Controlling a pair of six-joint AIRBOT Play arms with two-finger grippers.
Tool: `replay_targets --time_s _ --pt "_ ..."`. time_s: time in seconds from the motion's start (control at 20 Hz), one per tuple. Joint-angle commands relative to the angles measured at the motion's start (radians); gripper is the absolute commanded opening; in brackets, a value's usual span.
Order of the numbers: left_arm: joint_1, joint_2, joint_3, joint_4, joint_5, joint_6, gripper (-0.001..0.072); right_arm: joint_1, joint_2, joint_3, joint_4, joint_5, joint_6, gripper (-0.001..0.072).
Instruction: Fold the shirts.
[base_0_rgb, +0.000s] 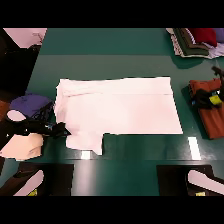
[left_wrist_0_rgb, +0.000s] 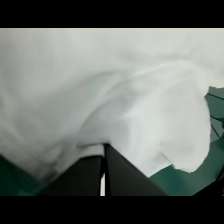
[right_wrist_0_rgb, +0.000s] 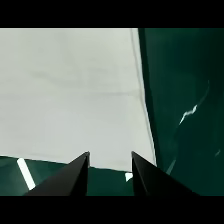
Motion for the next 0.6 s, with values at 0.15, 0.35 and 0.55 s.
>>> replay_targets --time_s 0.15,0.35,0.55 --pt "-0.001 0.001 0.047 -0.014 -0.018 0.02 0.0024 -0.204 0.098 -0.419 0.011 -0.086 -0.08 0.0466" --pt "-0.001 0.001 0.047 -0.016 -0.018 0.02 0.0024 -0.218 0.035 -0.494 0.058 -0.177 -0.117 0.0452" --pt "-0.001 0.001 0.047 -0.018 -0.017 0.02 0.0024 -0.218 -0.02 -0.493 0.185 -0.223 -0.16 0.0415"
